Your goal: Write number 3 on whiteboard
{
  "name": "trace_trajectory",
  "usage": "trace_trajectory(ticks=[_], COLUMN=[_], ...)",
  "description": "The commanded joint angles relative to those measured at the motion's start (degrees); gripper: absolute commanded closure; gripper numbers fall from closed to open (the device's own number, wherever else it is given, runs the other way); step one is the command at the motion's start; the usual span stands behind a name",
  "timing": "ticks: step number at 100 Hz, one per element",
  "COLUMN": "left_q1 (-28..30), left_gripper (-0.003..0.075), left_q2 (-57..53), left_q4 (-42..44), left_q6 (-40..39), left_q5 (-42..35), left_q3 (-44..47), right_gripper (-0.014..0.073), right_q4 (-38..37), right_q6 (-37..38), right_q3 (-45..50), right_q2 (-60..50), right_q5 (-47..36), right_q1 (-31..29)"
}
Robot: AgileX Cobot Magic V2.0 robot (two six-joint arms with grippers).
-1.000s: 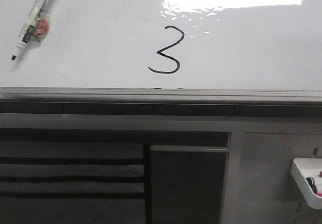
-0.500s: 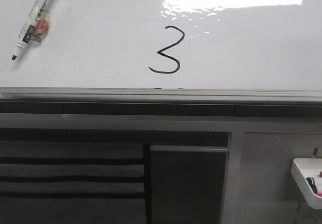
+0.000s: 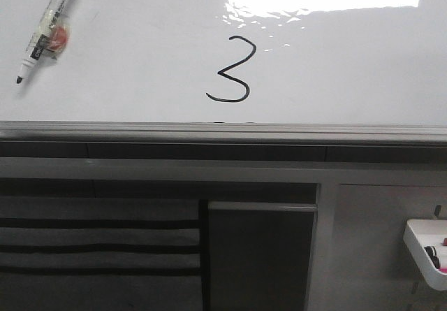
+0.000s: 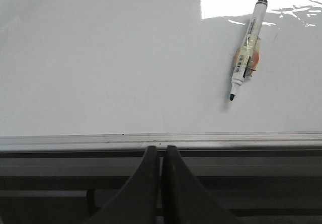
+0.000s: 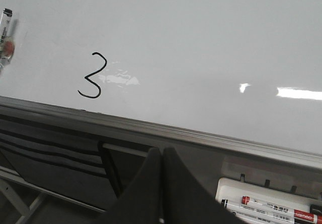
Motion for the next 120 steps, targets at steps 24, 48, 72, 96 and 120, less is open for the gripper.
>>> trace_trajectory(ticks=[24,48,72,96,120], left_q1=[0.00,0.00,0.00,0.00,0.00], left_gripper=[0.0738,0.0738,0.0738,0.0738,0.0738], left_q2=[-1.75,-1.75,-1.75,-1.75,-1.75], left_q4=[-0.04,-0.04,-0.04,-0.04,-0.04], left_q6=[-0.72,-0.72,-0.72,-0.72,-0.72], left_q5=[-4.73,-4.73,-4.73,-4.73,-4.62], left_q3=[0.09,0.09,0.09,0.09,0.09], right_gripper=[0.0668,0.0668,0.0668,0.0668,0.0668], right_q4=[-1.30,-0.70,-0.02,0.45,0.45], right_q6=[-0.08,-0.08,-0.08,0.03,0.03], right_q3=[0.82,14.14,26.97,30.70,30.70], right_q2=[-1.04,-9.37,-11.20,-11.20,-11.20], right_q5=[-5.89,-24.67,-39.24,-42.62,-41.97], right_q1=[-1.18,-12.97,-18.99,-22.96,-23.47])
